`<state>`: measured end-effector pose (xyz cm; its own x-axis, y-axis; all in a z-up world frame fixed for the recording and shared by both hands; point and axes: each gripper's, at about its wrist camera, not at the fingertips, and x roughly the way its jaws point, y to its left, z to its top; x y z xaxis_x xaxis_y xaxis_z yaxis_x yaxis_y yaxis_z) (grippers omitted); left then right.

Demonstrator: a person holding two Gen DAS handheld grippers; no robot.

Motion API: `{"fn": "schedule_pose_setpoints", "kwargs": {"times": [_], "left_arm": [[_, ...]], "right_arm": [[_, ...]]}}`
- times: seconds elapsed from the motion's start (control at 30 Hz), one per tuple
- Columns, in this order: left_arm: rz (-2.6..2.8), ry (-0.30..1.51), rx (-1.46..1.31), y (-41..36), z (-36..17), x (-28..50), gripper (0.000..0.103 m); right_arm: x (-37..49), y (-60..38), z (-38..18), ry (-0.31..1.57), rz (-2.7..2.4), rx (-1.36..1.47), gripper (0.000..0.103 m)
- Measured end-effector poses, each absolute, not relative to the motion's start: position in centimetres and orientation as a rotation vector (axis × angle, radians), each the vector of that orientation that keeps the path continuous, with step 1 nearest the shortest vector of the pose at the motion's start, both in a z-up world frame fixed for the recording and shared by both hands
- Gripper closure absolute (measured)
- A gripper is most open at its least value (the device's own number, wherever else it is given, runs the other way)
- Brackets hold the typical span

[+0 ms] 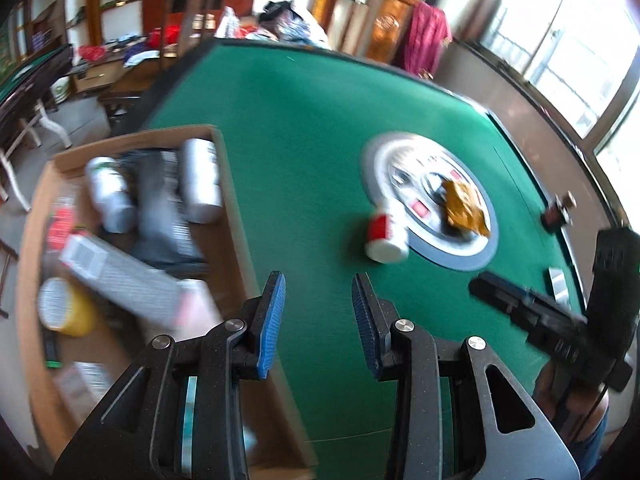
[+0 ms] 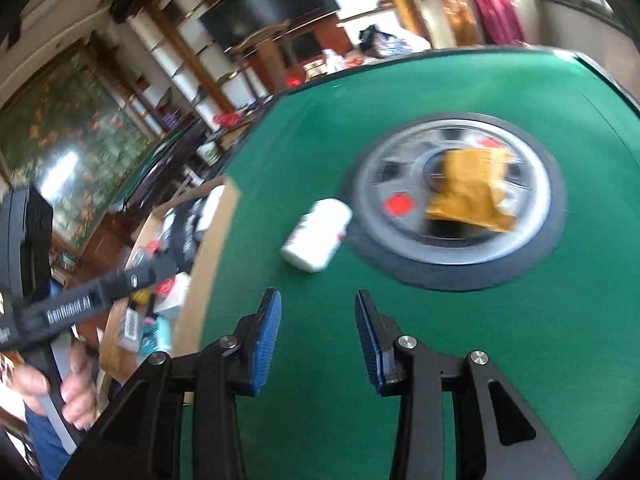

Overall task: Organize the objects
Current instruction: 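Move both tools back over the table toward the remaining items, then grasp the white pill bottle with red label using the left tool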

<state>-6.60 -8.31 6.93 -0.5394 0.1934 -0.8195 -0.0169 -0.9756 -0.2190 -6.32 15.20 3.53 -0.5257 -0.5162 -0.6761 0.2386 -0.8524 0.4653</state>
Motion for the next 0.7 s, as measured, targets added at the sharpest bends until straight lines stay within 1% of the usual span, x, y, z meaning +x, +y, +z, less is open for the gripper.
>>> {"fn": "schedule_pose_setpoints", "kwargs": {"times": [0.17, 0.3, 0.5, 0.7], "left_arm": [[2.582, -0.19, -1.466, -3.8, 5.5, -8.0, 0.069], [2.577, -0.159, -1.458, -2.3, 5.5, -9.5, 0.069], [2.586, -0.075, -1.488, -0.4, 5.2, -12.5, 0.069], [2.573, 0.015, -1.559, 1.0, 3.5, -15.2, 0.069]], "right_arm": [[-6.9, 20.3, 3.5, -0.568, -2.48, 1.17, 0.064], [-6.9, 22.5, 3.3, -0.757, -2.427, 1.169, 0.062], [-7.0, 23.3, 3.5, -0.829, -2.423, 1.163, 0.062], [-7.3, 24.1, 3.5, -0.868, -2.452, 1.155, 0.061]]}}
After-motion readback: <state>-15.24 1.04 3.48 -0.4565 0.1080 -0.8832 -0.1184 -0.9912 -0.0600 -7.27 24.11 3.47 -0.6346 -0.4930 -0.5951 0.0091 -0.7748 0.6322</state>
